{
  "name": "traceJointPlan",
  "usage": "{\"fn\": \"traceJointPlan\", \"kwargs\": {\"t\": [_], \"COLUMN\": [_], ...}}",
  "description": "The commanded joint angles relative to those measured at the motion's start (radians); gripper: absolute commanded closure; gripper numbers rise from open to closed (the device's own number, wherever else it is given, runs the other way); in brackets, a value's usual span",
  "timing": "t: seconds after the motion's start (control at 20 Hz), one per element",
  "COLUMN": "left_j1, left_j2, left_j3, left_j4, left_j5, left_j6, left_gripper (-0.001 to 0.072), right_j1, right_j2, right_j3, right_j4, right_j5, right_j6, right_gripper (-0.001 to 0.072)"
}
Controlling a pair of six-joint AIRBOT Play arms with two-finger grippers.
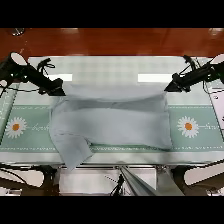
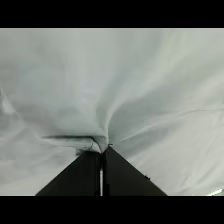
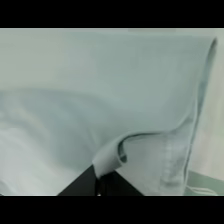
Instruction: Fold the shirts.
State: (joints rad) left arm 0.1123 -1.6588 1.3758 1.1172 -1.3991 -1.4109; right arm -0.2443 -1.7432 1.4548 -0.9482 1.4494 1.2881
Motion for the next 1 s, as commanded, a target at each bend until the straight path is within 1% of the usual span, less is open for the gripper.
{"fn": "traceJointPlan", "kwargs": {"t": [0.0, 0.05, 0.1, 0.15, 0.25, 0.3, 0.4, 0.5, 0.6, 0.65, 0.7, 0.75, 0.85, 0.95], "left_j1": [-0.001, -0.001, 0.002, 0.008, 0.037, 0.061, 0.14, 0.255, 0.37, 0.412, 0.435, 0.438, 0.436, 0.436], "left_j2": [-0.001, 0.002, 0.006, 0.021, 0.09, 0.136, 0.254, 0.385, 0.507, 0.556, 0.594, 0.628, 0.672, 0.68], "left_j3": [-0.063, -0.057, -0.041, -0.03, -0.043, -0.07, -0.201, -0.414, -0.632, -0.721, -0.784, -0.829, -0.88, -0.928], "left_j4": [0.02, 0.024, 0.054, 0.098, 0.207, 0.229, 0.254, 0.278, 0.175, 0.104, 0.062, 0.071, 0.069, 0.011], "left_j5": [-0.025, -0.048, -0.074, -0.095, -0.106, -0.106, -0.114, -0.107, -0.021, 0.029, 0.065, 0.089, 0.091, 0.091], "left_j6": [0.012, 0.01, 0.008, -0.007, -0.047, -0.052, -0.04, -0.041, -0.039, -0.013, 0.021, 0.026, 0.042, 0.069], "left_gripper": [0.037, 0.0016, 0.0001, 0.0001, 0.0001, 0.0002, 0.0002, 0.0002, 0.0002, 0.0002, 0.0002, 0.0002, 0.0002, 0.0002], "right_j1": [0.028, 0.029, 0.029, 0.019, -0.013, -0.032, -0.079, -0.104, -0.094, -0.08, -0.064, -0.05, -0.039, -0.039], "right_j2": [0.001, 0.002, 0.008, 0.026, 0.09, 0.138, 0.271, 0.418, 0.566, 0.627, 0.671, 0.701, 0.742, 0.766], "right_j3": [-0.087, -0.087, -0.084, -0.084, -0.085, -0.1, -0.196, -0.352, -0.541, -0.626, -0.69, -0.73, -0.771, -0.778], "right_j4": [-0.013, -0.011, -0.003, -0.016, -0.095, -0.129, -0.122, -0.095, -0.019, 0.044, 0.09, 0.103, 0.102, 0.104], "right_j5": [-0.043, -0.038, -0.007, 0.019, 0.059, 0.054, -0.011, -0.09, -0.206, -0.256, -0.275, -0.273, -0.237, -0.235], "right_j6": [0.008, 0.021, 0.011, 0.01, 0.012, 0.013, 0.015, 0.014, 0.013, -0.006, -0.026, -0.039, -0.049, -0.048], "right_gripper": [0.0654, 0.0387, 0.0077, 0.0084, 0.0085, 0.0085, 0.0086, 0.0086, 0.0086, 0.0086, 0.0086, 0.0086, 0.0086, 0.0087]}}
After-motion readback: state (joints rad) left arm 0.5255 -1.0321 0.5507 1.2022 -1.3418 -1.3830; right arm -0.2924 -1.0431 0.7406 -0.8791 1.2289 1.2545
